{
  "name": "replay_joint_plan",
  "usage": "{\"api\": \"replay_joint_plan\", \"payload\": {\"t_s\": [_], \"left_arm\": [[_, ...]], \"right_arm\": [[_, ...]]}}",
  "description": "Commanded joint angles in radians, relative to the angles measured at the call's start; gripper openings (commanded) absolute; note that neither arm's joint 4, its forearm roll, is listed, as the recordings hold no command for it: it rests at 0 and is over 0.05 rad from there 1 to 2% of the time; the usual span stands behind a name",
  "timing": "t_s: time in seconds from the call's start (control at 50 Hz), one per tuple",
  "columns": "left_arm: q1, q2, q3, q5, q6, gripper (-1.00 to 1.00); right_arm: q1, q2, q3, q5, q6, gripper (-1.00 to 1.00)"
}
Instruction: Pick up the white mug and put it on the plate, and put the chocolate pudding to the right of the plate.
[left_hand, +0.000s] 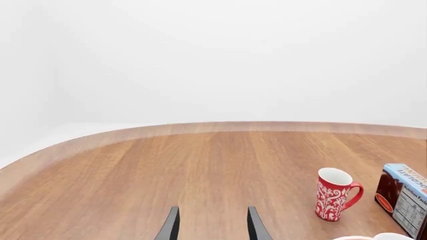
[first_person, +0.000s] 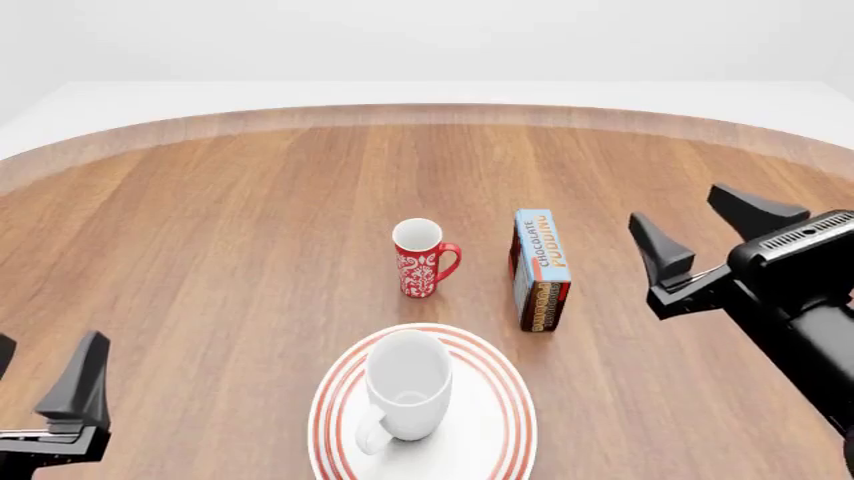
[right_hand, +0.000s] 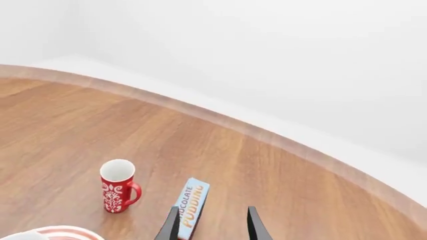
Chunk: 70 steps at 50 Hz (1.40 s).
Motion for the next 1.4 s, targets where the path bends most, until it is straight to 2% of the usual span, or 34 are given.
{"api": "replay_joint_plan", "payload": {"t_s": [0.02, 0.24, 0.68, 0.7, 0.9, 1.08, 1.1, 1.4], "left_arm": [[-0.001, 0.054, 0.000, -0.054, -0.002, 1.00], [-0.003, 0.060, 0.000, -0.062, -0.002, 1.00], [-0.004, 0.060, 0.000, -0.061, -0.002, 1.00], [-0.004, 0.037, 0.000, -0.039, -0.005, 1.00], [-0.005, 0.028, 0.000, -0.031, -0.004, 1.00], [-0.006, 0.024, 0.000, -0.027, -0.003, 1.00], [-0.006, 0.025, 0.000, -0.028, -0.003, 1.00], [-0.006, 0.022, 0.000, -0.025, -0.003, 1.00]], "right_arm": [[0.020, 0.079, -0.071, 0.035, 0.023, 1.00], [0.020, 0.162, -0.131, 0.056, 0.057, 1.00], [0.024, 0.189, -0.145, 0.050, 0.058, 1.00], [0.039, 0.311, -0.210, 0.062, 0.093, 1.00], [0.045, 0.367, -0.268, 0.093, 0.119, 1.00], [0.031, 0.435, -0.318, 0.123, 0.118, 1.00], [0.040, 0.444, -0.329, 0.128, 0.138, 1.00], [0.045, 0.465, -0.354, 0.141, 0.141, 1.00]]}}
